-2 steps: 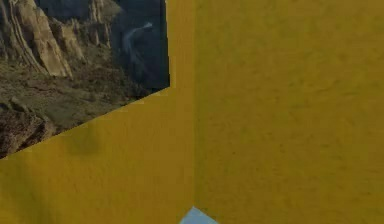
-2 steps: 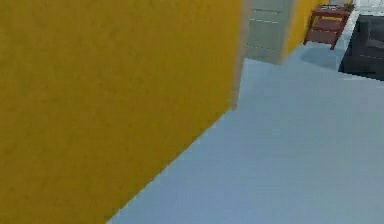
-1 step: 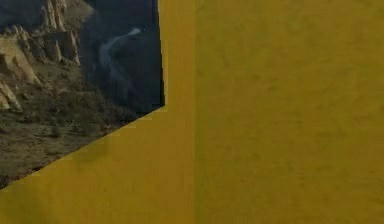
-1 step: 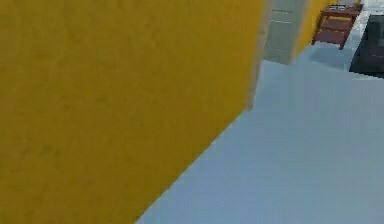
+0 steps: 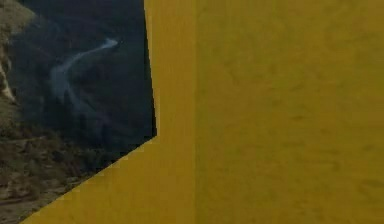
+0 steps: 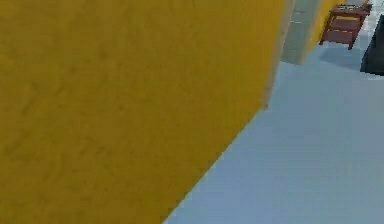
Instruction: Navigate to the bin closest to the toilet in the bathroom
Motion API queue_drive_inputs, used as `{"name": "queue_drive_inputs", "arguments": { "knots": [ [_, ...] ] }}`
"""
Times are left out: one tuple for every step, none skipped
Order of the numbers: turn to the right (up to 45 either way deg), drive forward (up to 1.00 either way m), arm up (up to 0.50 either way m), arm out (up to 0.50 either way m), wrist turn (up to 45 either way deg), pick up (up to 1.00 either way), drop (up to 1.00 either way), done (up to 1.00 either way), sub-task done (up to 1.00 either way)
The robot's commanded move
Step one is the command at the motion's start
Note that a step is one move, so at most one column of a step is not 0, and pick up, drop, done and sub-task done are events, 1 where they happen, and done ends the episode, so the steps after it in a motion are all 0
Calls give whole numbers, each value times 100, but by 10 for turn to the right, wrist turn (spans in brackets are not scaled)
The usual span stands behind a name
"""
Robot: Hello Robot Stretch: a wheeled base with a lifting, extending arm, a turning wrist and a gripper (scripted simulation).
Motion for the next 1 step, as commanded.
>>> {"name": "queue_drive_inputs", "arguments": {
  "knots": [
    [450,0,0,0,0,0,0,0,0]
  ]
}}
